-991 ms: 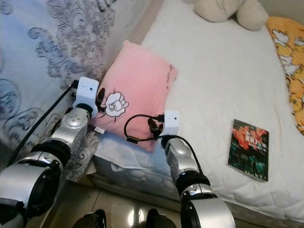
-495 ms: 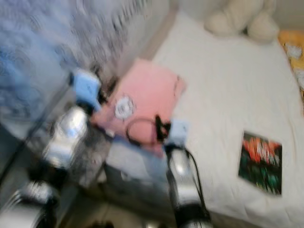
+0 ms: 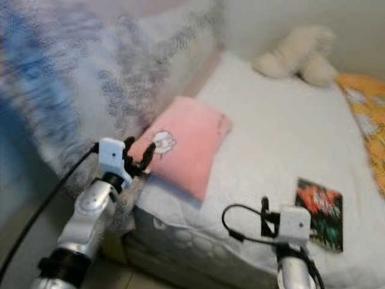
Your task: Clean up the room
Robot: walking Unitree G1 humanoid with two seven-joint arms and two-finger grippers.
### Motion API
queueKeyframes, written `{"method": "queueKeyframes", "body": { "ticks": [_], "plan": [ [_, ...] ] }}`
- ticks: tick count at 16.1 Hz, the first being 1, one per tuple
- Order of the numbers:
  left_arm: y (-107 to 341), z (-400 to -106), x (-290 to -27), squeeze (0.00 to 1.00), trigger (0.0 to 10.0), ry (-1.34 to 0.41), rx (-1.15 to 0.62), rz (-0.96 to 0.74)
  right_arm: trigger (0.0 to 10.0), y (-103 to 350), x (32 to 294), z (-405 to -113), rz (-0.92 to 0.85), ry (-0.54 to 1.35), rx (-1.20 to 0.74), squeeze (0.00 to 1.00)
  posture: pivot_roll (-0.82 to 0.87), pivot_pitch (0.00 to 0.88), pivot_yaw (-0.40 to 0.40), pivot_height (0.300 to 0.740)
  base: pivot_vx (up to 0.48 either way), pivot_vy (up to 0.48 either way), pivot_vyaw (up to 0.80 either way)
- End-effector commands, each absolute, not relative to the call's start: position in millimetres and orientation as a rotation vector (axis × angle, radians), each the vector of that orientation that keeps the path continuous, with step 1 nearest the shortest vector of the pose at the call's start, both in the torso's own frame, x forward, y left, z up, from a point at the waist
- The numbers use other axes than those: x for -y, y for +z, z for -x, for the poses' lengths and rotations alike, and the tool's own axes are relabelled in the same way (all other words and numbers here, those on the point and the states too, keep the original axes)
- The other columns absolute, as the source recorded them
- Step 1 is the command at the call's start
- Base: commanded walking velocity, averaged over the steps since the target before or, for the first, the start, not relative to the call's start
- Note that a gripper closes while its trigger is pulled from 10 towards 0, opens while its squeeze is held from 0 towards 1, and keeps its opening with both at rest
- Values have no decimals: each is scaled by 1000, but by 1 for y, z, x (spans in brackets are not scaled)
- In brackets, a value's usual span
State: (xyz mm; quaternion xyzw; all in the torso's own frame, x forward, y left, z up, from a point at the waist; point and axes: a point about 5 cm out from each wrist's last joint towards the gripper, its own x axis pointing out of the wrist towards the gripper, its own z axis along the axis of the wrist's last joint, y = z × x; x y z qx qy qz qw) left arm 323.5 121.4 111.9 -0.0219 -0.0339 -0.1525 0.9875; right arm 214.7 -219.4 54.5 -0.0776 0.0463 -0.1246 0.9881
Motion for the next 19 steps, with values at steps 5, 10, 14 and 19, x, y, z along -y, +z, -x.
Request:
{"method": "queueKeyframes", "body": {
  "ticks": [5,10,14,19],
  "plan": [
    [90,-317,-119,0,10000,-312,-31,73,10000,39,224,-202,92,-300,-165,0,92,0,-40,740,0,-480,0],
    [99,-324,-103,0,10000,-422,4,35,10000,48,203,-221,101,-208,-90,0,78,0,-12,740,0,-480,0],
    [99,-327,-108,0,10000,-388,46,-185,10000,51,202,-227,35,-223,-43,0,60,0,8,740,0,-480,-650],
    [94,-330,-112,0,10000,-346,-12,-46,10000,47,199,-227,17,-222,-46,0,47,0,20,740,0,0,-85]
  ]
}}
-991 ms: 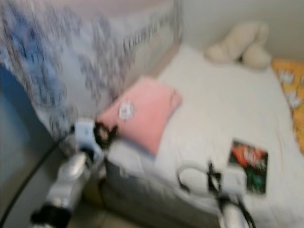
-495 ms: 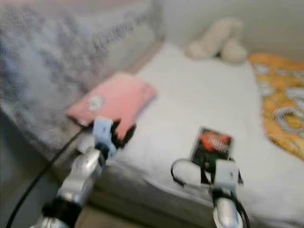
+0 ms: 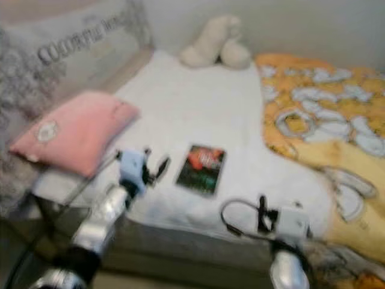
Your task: Clean up the room
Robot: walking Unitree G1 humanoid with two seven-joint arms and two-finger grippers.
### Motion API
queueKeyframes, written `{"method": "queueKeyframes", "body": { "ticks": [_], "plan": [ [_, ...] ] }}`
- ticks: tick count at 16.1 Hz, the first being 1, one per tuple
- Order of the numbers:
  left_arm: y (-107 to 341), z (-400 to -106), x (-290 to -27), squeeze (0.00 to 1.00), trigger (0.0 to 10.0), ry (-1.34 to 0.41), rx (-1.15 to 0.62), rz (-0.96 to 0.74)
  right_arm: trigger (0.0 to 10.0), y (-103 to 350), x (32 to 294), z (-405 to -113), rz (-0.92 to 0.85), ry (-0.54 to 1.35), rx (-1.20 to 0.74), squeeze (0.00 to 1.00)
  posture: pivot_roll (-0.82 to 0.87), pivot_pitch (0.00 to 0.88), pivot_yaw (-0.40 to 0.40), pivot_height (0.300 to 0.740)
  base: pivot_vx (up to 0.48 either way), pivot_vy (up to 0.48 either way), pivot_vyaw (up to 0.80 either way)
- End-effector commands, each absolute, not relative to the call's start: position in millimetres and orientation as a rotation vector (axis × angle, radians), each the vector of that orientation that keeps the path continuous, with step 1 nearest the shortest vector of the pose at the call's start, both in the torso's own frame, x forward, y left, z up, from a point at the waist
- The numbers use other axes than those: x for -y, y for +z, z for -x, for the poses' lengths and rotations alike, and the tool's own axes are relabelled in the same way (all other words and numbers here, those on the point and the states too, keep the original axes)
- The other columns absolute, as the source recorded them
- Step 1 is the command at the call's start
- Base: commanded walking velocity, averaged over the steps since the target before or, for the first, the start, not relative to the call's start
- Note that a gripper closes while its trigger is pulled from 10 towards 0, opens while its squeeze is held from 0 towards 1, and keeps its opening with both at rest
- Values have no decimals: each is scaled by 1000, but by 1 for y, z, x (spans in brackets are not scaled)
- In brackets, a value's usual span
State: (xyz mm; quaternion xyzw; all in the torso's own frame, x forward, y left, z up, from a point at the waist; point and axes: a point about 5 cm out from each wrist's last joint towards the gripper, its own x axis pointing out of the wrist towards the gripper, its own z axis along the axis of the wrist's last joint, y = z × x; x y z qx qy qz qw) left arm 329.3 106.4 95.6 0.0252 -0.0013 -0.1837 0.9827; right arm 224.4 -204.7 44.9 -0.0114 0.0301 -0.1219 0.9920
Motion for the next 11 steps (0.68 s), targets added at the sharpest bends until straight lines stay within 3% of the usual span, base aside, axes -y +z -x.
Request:
{"method": "queueKeyframes", "body": {
  "ticks": [1,7,11],
  "plan": [
    [94,-331,-112,0,10000,-338,-11,-41,10000,47,198,-228,17,-213,-43,0,47,0,20,740,0,0,0],
    [90,-335,-104,0,10000,-301,-42,8,10000,52,198,-246,55,-136,-44,0,41,0,-8,740,0,0,0],
    [83,-327,-105,0,10000,-291,-52,27,10000,50,198,-240,27,-129,-45,0,52,0,-18,740,0,0,0]
  ]
}}
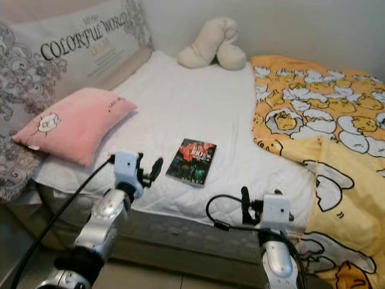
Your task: Clean up the room
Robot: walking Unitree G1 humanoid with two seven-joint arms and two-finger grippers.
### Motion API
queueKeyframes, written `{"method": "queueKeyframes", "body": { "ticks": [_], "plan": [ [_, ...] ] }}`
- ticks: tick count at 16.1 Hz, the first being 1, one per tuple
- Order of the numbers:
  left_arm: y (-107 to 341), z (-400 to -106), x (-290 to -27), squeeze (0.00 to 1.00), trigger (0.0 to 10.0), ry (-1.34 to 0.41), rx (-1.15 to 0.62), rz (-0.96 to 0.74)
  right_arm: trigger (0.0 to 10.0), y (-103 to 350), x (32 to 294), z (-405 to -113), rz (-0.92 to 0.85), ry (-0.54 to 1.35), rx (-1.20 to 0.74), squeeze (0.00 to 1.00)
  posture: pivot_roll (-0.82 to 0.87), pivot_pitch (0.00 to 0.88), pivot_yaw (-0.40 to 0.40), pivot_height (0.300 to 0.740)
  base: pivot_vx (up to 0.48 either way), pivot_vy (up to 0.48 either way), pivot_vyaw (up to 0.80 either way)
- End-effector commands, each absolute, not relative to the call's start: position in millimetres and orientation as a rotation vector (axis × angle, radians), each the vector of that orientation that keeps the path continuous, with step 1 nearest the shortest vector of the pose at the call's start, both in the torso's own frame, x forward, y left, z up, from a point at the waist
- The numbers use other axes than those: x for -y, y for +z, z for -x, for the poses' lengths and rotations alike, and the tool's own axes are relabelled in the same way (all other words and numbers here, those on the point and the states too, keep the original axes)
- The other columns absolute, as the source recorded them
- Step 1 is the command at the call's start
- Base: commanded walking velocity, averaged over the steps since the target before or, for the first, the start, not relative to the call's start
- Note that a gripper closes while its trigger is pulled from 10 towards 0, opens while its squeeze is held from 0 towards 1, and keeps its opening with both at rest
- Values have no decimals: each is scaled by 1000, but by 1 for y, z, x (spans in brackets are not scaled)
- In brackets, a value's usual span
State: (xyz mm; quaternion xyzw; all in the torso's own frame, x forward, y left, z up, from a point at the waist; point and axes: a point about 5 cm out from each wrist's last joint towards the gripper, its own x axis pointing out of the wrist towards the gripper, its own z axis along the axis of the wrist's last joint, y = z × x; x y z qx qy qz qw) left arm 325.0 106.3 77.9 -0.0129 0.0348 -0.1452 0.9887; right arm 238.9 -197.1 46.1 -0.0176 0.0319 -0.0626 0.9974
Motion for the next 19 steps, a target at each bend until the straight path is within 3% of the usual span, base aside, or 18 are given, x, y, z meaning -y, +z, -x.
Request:
{"method": "queueKeyframes", "body": {
  "ticks": [1,16,19],
  "plan": [
    [83,-327,-105,0,10000,-291,-52,27,10000,50,198,-240,27,-129,-45,0,52,0,-18,740,0,0,0],
    [83,-327,-105,0,10000,-291,-52,27,10000,50,198,-240,27,-129,-45,0,52,0,-18,740,0,0,0],
    [92,-332,-95,0,10000,-363,-10,2,10000,51,190,-250,26,-105,-41,0,61,0,-19,740,480,0,0]
  ]
}}
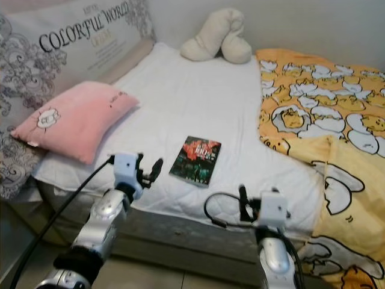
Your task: Clean up the room
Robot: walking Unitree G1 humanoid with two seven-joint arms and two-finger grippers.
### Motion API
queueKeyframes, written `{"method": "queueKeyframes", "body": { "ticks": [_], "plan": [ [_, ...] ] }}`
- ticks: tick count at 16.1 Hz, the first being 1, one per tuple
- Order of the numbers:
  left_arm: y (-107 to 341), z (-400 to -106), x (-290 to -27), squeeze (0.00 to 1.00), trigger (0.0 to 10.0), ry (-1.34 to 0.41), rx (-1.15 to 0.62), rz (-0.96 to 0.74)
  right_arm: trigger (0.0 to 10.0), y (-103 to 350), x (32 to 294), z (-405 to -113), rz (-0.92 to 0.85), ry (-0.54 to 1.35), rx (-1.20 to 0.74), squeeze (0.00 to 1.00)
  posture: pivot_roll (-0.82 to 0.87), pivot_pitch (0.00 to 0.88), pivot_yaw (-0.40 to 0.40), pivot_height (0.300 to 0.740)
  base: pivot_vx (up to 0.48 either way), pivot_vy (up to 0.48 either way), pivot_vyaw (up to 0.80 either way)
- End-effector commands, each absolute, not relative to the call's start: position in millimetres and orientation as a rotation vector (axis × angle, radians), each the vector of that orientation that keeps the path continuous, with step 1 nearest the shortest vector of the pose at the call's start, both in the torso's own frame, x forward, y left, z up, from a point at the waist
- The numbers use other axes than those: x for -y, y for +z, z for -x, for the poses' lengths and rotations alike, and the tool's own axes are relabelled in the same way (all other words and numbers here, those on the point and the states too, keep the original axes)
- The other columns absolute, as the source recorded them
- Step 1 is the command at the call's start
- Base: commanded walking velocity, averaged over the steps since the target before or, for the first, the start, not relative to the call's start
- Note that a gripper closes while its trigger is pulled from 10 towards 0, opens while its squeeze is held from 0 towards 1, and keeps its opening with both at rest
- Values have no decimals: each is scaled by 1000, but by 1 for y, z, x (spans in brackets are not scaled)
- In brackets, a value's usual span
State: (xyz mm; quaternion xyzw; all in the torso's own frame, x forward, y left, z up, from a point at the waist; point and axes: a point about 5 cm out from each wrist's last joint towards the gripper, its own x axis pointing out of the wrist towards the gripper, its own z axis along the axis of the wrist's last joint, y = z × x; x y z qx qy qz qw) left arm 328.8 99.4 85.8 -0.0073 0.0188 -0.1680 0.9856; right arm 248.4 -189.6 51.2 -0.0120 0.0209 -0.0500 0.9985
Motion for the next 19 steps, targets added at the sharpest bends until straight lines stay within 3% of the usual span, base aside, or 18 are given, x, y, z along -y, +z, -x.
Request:
{"method": "queueKeyframes", "body": {
  "ticks": [1,9,19],
  "plan": [
    [92,-331,-94,0,10000,-360,-13,-22,10000,50,190,-249,23,-107,-45,0,62,0,-18,740,480,0,0],
    [91,-332,-93,0,10000,-375,-13,-17,10000,48,189,-248,23,-104,-55,0,61,0,-15,740,30,0,0],
    [95,-336,-91,0,10000,-381,-2,-33,10000,49,188,-248,35,-101,-44,0,52,0,-13,740,480,0,0]
  ]
}}
